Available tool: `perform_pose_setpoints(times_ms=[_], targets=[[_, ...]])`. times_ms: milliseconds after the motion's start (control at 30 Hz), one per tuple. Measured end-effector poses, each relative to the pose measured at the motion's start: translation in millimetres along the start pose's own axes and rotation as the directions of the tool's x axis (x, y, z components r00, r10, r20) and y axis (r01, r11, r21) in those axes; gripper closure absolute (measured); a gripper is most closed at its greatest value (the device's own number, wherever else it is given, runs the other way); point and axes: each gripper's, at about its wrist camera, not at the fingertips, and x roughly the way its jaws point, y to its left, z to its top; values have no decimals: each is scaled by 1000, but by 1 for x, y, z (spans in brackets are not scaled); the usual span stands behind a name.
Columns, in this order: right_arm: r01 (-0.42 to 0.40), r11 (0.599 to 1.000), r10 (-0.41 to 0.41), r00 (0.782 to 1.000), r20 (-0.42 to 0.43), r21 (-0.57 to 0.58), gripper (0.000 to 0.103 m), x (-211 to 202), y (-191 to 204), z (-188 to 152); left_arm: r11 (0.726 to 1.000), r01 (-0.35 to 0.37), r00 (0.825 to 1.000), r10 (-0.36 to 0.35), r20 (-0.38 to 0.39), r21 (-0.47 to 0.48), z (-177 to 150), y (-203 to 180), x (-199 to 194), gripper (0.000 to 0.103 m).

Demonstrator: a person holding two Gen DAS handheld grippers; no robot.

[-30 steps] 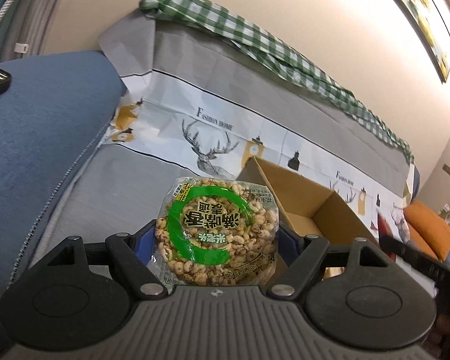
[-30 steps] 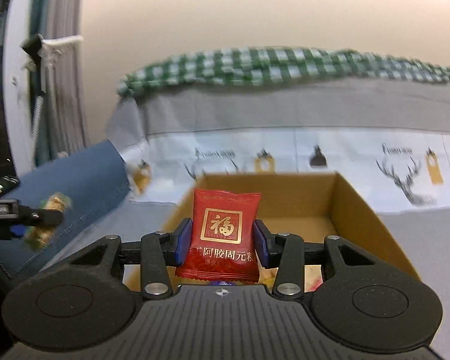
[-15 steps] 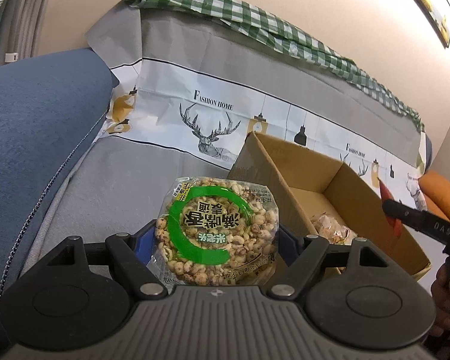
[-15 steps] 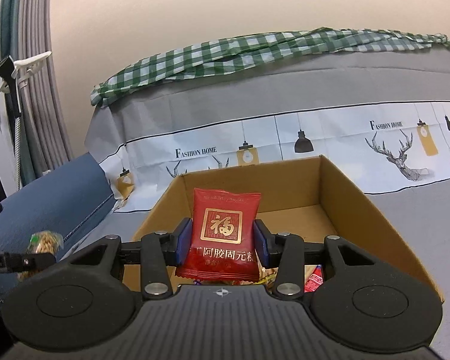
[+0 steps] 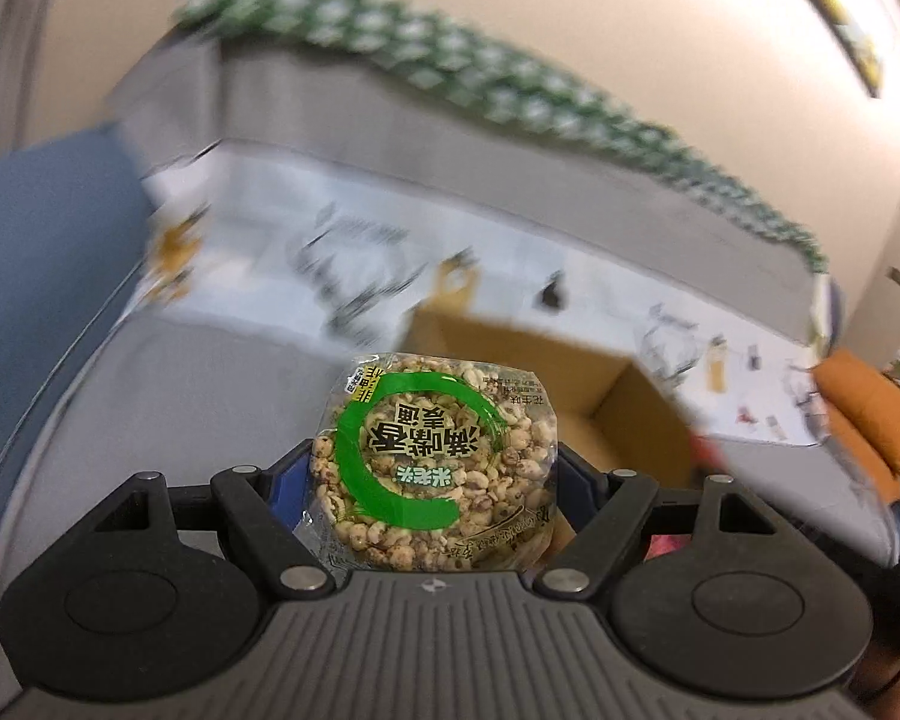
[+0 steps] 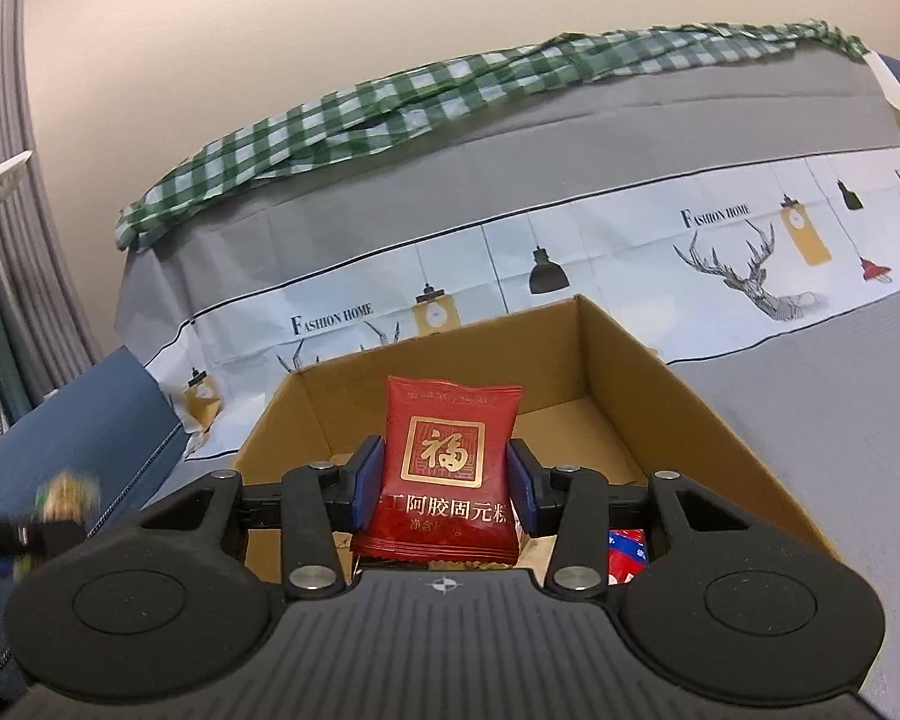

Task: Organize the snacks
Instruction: 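Open both tools to drop the snacks into the box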

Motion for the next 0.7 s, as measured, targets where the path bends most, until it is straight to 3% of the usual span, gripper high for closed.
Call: perform_pose_setpoints(times_ms=[100, 133, 200, 233, 267, 467, 700], targets=[[2, 1000, -2, 1000, 1, 3, 57, 2, -2, 0, 997, 70, 996, -71, 46, 18, 23, -36, 12, 19], [4, 1000, -4, 1000, 1, 4, 54, 3, -2, -1, 996, 90, 994, -91, 57, 26, 29, -47, 15, 14], [14, 1000, -14, 1000, -4, 5, 42, 4, -2, -1, 993, 107, 991, -111, 78, 51, 37, -67, 21, 2], [24, 1000, -24, 1000, -6, 8, 27, 5, -2, -2, 992, 105, 989, -111, 94, 64, 38, -75, 21, 1], [30, 1000, -30, 1000, 1, 11, 20, 3, -2, -2, 992, 102, 988, -109, 108, 71, 38, -81, 20, 1], [44, 999, -44, 999, 30, 6, 2, -7, -4, -2, 997, 70, 990, -75, 120, 45, 10, -76, -3, 1], [80, 997, -80, 996, 36, -7, 1, -18, -1, 0, 997, -19, 991, 9, 134, 70, -38, -62, -35, 1]])
